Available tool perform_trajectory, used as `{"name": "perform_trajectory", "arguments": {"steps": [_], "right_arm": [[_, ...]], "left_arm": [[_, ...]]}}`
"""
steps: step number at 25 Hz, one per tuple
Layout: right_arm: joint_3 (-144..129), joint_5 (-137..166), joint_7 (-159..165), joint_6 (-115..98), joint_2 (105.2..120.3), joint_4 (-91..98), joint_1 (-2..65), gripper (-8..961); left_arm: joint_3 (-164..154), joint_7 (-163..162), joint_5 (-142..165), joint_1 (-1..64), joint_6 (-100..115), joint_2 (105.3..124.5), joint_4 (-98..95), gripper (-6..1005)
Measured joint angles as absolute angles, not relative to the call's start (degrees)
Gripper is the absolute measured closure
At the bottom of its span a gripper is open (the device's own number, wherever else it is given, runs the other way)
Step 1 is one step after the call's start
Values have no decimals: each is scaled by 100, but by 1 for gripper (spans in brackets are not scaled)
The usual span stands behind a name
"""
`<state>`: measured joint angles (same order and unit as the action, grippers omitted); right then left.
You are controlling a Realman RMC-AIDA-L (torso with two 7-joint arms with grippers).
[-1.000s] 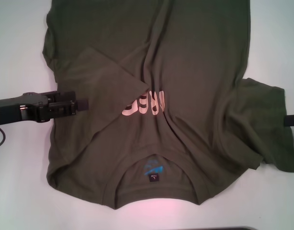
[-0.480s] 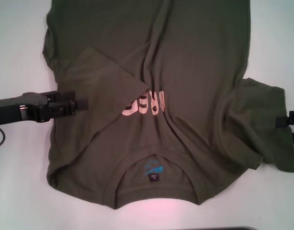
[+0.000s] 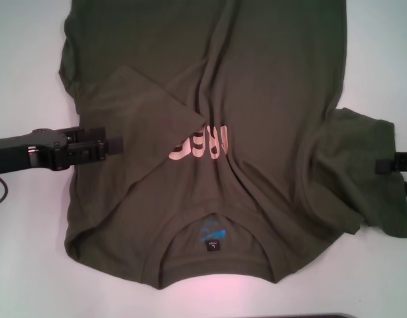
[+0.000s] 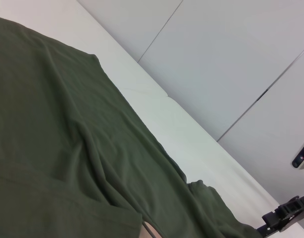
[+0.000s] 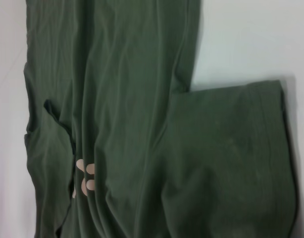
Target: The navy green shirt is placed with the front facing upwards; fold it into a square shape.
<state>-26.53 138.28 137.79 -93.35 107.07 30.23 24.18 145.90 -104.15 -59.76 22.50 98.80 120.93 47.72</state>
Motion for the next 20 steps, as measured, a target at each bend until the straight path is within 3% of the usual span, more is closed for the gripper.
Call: {"name": "perform_trajectory", "arguments": {"steps": [17, 20], "right_arm": [[-2638, 13826, 13641, -9264, 10777, 3100, 2522, 64], [-2681, 13834, 13635, -9264, 10774, 3102, 2522, 182]], "left_arm": [[14623, -10451, -5976, 2304, 9929, 12093, 4777, 280], [14623, -10461, -5976, 2314, 9935, 12093, 4778, 280]]}}
